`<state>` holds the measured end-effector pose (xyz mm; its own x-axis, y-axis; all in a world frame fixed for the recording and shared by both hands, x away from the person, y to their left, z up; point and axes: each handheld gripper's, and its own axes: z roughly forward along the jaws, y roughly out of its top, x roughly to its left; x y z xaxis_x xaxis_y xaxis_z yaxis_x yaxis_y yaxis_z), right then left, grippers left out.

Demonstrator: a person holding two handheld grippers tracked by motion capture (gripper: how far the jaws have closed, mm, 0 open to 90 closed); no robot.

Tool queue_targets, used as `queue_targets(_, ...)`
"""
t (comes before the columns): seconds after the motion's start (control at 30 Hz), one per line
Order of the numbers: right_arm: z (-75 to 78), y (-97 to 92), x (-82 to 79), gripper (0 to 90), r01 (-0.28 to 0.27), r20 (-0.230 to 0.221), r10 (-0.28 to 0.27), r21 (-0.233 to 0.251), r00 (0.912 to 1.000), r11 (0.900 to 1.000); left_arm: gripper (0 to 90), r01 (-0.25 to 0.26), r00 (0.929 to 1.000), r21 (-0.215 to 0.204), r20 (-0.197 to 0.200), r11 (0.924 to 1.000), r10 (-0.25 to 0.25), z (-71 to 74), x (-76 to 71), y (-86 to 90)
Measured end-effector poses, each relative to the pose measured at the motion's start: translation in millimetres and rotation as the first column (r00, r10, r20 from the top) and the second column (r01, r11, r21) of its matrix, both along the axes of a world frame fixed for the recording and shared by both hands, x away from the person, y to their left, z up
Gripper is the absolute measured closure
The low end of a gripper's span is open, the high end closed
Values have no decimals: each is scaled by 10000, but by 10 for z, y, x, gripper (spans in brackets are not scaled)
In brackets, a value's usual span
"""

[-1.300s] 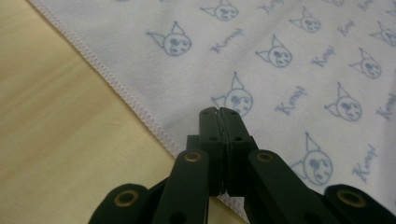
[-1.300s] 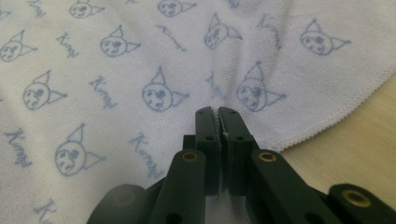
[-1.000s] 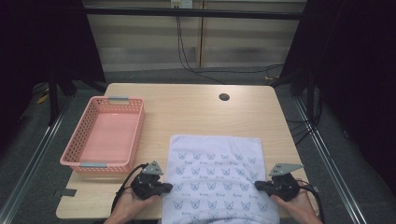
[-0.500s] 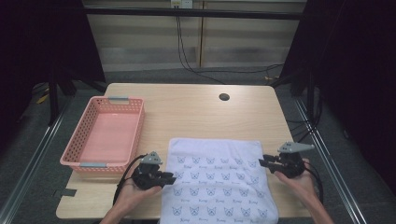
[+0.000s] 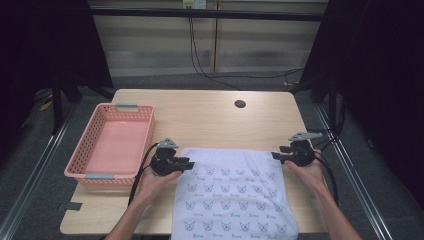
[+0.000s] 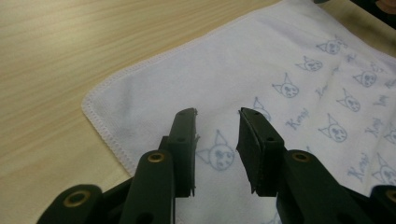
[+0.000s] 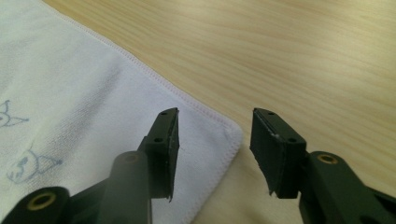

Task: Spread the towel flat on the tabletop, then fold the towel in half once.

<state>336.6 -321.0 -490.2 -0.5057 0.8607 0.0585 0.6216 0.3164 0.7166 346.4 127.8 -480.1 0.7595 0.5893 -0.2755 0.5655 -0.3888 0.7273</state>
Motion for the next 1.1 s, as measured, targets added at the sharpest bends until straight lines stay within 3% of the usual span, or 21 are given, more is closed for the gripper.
queue_targets(0.13,-55,81,-12,487,-351,-161,349,-145,9993,9993,635,-314,9995,218,46,9993,313,-47,46,59)
queue_targets(0.27,-119,109,9,443,-270,-177,261,-531,9995,9982,601,-396,9992,658,133,9970,388,-107,50,63)
queue_targets(0.33,-134,125,-2,446,-261,1,261,-603,9997,9978,573,-444,9989,678,173,9967,433,-121,56,56)
queue_targets(0.43,-136,134,-22,529,-301,-75,298,-456,9995,9985,526,-571,9982,689,203,9960,558,-114,63,60)
queue_targets(0.53,-122,139,-38,742,-572,-176,567,-282,9982,9980,493,-495,9982,634,366,9968,473,-137,94,65)
queue_targets(0.6,-116,150,-47,849,-717,-297,711,-207,9970,9972,482,-841,9945,758,690,9936,789,-149,115,46)
queue_targets(0.63,-117,153,-47,855,-786,-302,780,-171,9965,9968,476,-931,9929,892,818,9917,859,-143,123,35)
queue_targets(0.7,-115,144,-43,861,-700,-431,696,-60,9966,9975,467,-1006,9924,641,772,9929,955,-130,177,21)
queue_targets(0.77,-121,140,-39,862,-695,-379,696,44,9969,9976,453,-1233,9914,430,503,9914,1211,-122,214,11)
queue_targets(0.8,-121,141,-40,862,-686,-362,685,0,9970,9976,450,-1172,9909,424,716,9922,1139,-105,202,-13)
queue_targets(0.87,-121,143,-46,861,-648,-371,648,7,9972,9979,451,-1091,9902,676,951,9917,1025,-104,189,-48)
queue_targets(0.9,-126,133,-40,862,-709,-313,710,43,9970,9975,444,-1037,9922,642,765,9925,987,-125,208,-42)
queue_targets(1.03,-124,137,-49,861,-570,-400,573,77,9976,9983,436,-1252,9898,941,794,9877,1179,-165,245,-37)
queue_targets(1.1,-122,134,-47,860,-578,-434,580,73,9974,9983,409,-1277,9908,911,574,9876,1229,-201,271,-24)
